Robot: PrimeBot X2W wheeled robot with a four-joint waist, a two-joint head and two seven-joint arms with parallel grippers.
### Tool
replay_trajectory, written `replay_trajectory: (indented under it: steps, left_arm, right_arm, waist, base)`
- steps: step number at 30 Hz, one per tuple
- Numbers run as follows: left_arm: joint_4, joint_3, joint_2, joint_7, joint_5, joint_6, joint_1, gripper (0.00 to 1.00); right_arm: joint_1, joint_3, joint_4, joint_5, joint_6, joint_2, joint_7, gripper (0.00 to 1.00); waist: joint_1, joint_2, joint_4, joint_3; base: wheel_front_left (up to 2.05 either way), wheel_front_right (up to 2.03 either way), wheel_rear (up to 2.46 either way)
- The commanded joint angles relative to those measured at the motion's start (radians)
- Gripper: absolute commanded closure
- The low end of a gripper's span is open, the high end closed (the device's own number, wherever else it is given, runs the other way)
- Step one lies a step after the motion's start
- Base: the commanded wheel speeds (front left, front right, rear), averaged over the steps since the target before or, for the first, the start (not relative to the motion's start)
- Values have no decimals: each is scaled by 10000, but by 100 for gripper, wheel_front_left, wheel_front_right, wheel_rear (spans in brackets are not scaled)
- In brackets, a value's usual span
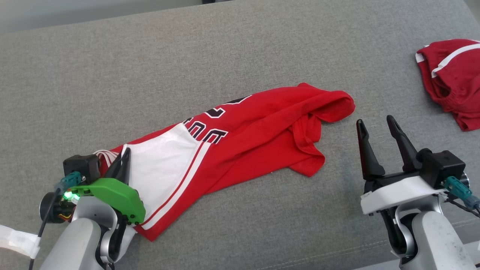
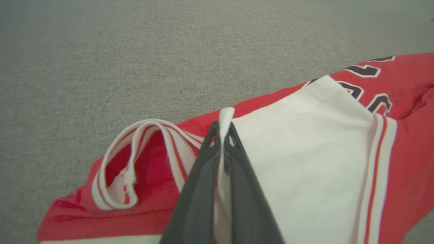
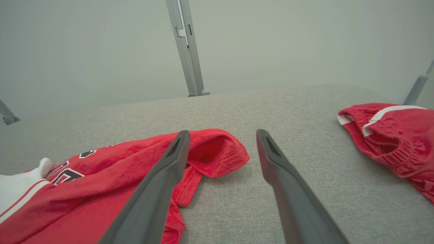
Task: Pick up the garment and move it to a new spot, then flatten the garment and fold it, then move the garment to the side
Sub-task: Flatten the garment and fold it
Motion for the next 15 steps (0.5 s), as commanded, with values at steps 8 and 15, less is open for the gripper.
replay_trajectory:
  steps: [8, 15]
  left_arm:
    - [-907, 24, 277, -113, 178, 219, 41, 100]
    - [-1727, -56, 410, 11, 340, 354, -215, 100]
  right_arm:
    - [-549, -483, 546, 149, -4, -373, -120, 0]
    - [-1381, -596, 1646, 397, -4, -657, -196, 0]
  waist:
    - [0, -1, 179, 231]
    - [0, -1, 480, 877]
  base:
    - [0, 0, 0]
    - [0, 0, 0]
